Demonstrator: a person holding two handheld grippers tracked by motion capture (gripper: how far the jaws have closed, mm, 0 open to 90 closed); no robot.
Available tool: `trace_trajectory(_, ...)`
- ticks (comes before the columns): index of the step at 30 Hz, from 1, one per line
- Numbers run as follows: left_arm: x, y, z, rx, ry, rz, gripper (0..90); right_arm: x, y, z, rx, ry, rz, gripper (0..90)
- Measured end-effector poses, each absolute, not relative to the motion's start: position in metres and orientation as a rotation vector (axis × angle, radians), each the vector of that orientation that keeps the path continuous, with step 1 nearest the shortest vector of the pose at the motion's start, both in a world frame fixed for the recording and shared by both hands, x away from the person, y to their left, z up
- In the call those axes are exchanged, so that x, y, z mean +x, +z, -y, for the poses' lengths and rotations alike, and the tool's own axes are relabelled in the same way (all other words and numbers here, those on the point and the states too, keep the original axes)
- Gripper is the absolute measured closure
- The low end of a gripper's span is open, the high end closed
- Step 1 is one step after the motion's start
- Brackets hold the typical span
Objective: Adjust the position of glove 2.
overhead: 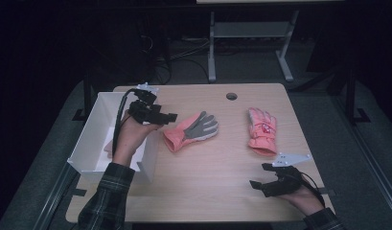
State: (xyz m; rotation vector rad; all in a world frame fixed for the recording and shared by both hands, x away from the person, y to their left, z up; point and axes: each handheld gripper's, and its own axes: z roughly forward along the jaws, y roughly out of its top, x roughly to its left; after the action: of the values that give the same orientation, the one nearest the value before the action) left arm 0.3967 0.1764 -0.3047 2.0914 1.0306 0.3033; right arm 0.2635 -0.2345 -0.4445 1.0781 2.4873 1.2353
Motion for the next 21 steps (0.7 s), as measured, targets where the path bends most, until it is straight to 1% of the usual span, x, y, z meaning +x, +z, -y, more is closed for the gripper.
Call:
trace_trajectory(1,0.396,-0.305,-0.171,2.09,0.297,-1.019,25.8,0.264,-0.445,0.235,1.076,1.234,-2.487,16.3)
trace_trajectory(2,0.395,-0.306,-0.165,2.083,0.29,-1.013,31.3,0.264,-0.445,0.235,1.07,1.233,-2.487,16.3)
trace_trajectory(3,0.395,-0.306,-0.16,2.082,0.286,-1.004,32.7,0.264,-0.444,0.235,1.07,1.234,-2.487,16.3)
trace_trajectory(4,0.395,-0.307,-0.155,2.079,0.277,-0.993,36.0,0.264,-0.444,0.236,1.067,1.238,-2.483,16.3)
trace_trajectory(5,0.395,-0.308,-0.15,2.09,0.272,-0.973,43.7,0.263,-0.444,0.236,1.075,1.238,-2.482,16.3)
trace_trajectory(7,0.395,-0.311,-0.139,2.089,0.278,-0.959,50.2,0.263,-0.444,0.236,1.073,1.236,-2.483,16.3)
trace_trajectory(8,0.396,-0.312,-0.135,2.089,0.274,-0.955,56.9,0.263,-0.444,0.236,1.073,1.236,-2.484,16.3)
trace_trajectory(9,0.397,-0.314,-0.131,2.088,0.271,-0.948,59.1,0.262,-0.444,0.236,1.073,1.237,-2.485,16.3)
trace_trajectory(10,0.399,-0.317,-0.127,2.083,0.256,-0.944,63.4,0.262,-0.444,0.236,1.074,1.238,-2.484,16.3)
trace_trajectory(11,0.4,-0.319,-0.124,2.081,0.244,-0.936,71.2,0.262,-0.444,0.236,1.071,1.236,-2.486,16.4)
trace_trajectory(12,0.401,-0.32,-0.122,2.076,0.237,-0.936,74.6,0.262,-0.444,0.237,1.072,1.237,-2.485,16.5)
trace_trajectory(14,0.403,-0.324,-0.115,2.079,0.222,-0.928,85.3,0.262,-0.444,0.237,1.075,1.236,-2.485,16.6)
trace_trajectory(15,0.405,-0.327,-0.113,2.085,0.216,-0.922,88.7,0.262,-0.444,0.238,1.072,1.238,-2.484,16.6)
trace_trajectory(21,0.416,-0.349,-0.1,2.138,0.247,-0.954,89.7,0.261,-0.444,0.238,1.076,1.237,-2.485,16.5)
